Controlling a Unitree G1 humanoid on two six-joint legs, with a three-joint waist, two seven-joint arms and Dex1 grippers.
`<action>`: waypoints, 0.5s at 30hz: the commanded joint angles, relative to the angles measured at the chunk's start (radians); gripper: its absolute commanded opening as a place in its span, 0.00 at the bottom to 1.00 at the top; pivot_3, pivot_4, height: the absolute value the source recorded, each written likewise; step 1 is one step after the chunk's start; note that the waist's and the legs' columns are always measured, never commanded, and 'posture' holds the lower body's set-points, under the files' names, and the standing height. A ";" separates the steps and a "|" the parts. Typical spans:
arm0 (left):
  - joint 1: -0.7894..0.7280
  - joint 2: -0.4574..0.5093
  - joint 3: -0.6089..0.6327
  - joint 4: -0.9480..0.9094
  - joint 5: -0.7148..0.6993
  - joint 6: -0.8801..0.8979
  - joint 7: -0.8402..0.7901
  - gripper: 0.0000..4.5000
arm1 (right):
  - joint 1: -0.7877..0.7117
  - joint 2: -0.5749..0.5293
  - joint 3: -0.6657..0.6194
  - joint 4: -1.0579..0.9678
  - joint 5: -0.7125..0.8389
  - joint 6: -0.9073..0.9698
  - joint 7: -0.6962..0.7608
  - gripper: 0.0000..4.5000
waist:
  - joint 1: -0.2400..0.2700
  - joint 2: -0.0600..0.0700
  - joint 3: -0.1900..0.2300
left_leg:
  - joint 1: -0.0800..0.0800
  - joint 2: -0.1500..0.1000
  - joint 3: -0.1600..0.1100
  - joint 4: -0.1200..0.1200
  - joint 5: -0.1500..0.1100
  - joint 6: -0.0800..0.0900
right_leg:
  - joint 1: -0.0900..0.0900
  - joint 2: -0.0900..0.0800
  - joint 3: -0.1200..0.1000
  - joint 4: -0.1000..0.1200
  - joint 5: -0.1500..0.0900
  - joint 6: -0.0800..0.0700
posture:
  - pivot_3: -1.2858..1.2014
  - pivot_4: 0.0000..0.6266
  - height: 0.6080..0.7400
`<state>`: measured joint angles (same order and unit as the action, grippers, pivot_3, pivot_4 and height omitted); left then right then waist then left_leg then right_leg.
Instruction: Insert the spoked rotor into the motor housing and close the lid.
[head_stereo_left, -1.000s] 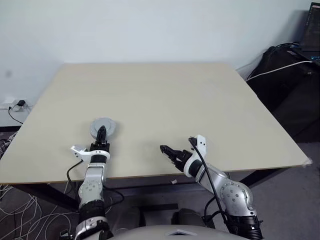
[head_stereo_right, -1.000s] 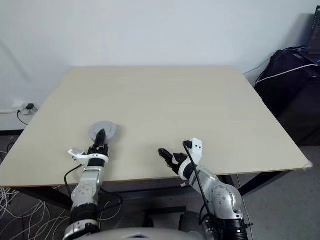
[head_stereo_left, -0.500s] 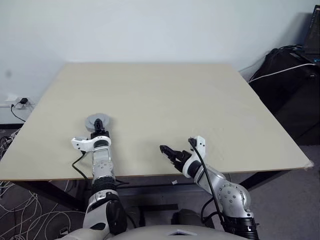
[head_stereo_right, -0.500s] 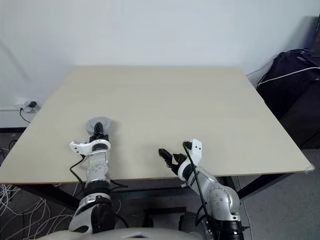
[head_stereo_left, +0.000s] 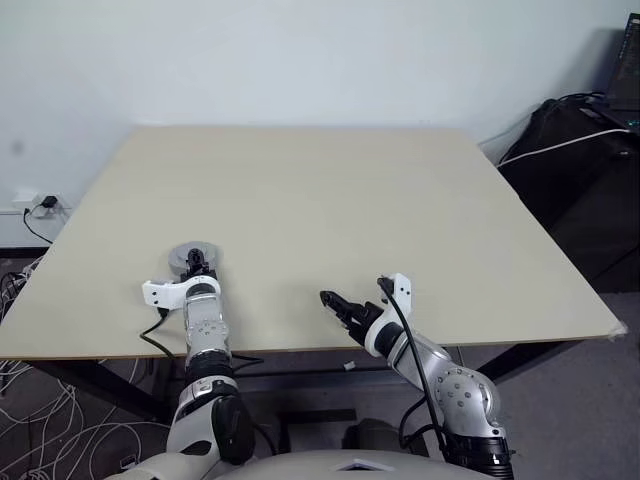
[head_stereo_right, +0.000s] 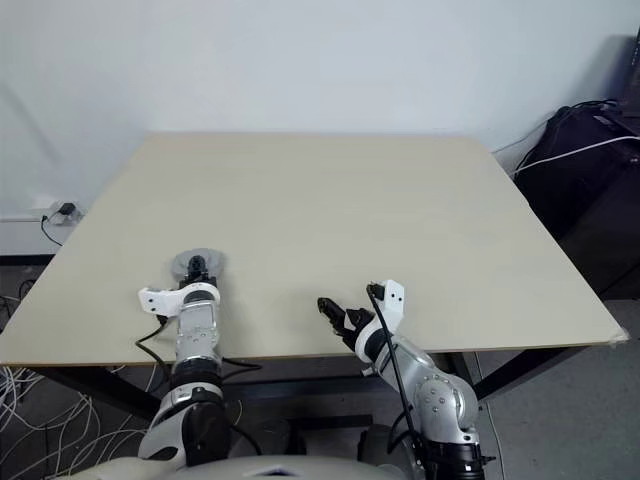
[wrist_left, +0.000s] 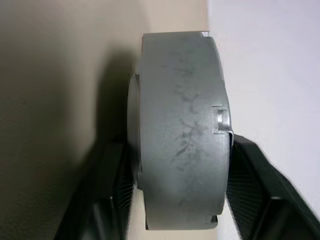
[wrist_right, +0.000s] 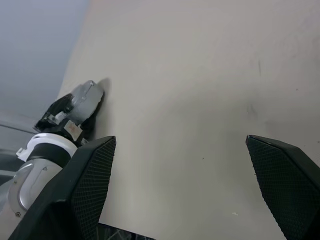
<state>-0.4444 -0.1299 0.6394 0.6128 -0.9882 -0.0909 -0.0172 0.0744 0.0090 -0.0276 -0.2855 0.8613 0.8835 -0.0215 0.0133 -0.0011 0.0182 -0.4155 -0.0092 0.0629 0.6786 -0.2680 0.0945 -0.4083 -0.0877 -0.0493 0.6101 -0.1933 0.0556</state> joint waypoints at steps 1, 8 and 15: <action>-0.022 0.007 -0.002 -0.021 0.028 0.003 0.022 0.89 | -0.009 0.012 -0.007 -0.023 0.004 0.001 0.004 1.00 | 0.000 0.003 -0.002 | 0.000 0.000 0.000 0.000 0.000 0.000 | 0.000 0.000 0.000 0.000 0.000 0.000 | 0.52 0.00 1.00; 0.022 -0.019 -0.018 -0.095 0.050 0.035 0.067 0.99 | -0.006 0.021 -0.011 -0.020 0.003 0.002 0.004 1.00 | -0.002 0.005 -0.004 | 0.001 0.001 0.000 0.002 0.000 -0.001 | 0.001 0.001 0.001 0.001 0.002 0.000 | 0.52 0.00 1.00; 0.184 -0.085 -0.076 -0.294 0.058 0.132 0.158 0.99 | -0.011 0.024 -0.014 -0.014 0.002 0.006 0.004 1.00 | -0.016 0.005 -0.004 | 0.000 0.001 0.001 0.001 -0.001 0.000 | -0.001 0.000 0.002 0.000 0.002 0.000 | 0.52 0.00 1.00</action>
<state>-0.3264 -0.1218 0.5892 0.4150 -0.9432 0.0210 0.1176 0.0760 0.0267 -0.0355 -0.2836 0.8608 0.8874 -0.0216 -0.0024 0.0039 0.0142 -0.4154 -0.0083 0.0642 0.6799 -0.2688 0.0941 -0.4089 -0.0873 -0.0474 0.6105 -0.1916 0.0557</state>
